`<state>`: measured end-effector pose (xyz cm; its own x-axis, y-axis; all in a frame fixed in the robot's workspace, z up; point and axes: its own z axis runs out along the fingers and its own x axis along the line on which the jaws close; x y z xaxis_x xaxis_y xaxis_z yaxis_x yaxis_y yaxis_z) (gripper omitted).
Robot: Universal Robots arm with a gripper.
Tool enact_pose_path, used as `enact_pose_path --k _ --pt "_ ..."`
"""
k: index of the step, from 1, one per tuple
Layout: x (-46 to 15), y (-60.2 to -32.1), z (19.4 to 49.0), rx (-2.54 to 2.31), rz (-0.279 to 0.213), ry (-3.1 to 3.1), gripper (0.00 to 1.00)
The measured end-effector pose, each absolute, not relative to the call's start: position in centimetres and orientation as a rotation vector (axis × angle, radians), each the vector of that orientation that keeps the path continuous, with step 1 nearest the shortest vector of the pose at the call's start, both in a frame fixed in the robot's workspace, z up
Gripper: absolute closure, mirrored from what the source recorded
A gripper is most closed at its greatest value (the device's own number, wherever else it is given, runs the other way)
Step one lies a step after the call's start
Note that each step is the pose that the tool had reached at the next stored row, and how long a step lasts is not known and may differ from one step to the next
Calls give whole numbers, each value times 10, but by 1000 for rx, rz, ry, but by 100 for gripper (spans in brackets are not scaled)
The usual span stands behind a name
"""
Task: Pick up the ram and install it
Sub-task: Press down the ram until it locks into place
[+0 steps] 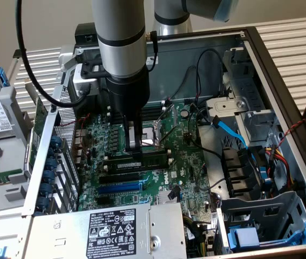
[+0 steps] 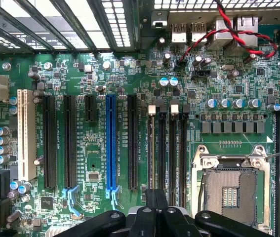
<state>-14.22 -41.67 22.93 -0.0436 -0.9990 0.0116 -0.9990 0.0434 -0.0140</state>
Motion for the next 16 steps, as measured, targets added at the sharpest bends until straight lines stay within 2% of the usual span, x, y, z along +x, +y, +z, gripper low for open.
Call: enact_pose_path --k 16 --pt "-143 -418 229 -2171 -29 2267 89"
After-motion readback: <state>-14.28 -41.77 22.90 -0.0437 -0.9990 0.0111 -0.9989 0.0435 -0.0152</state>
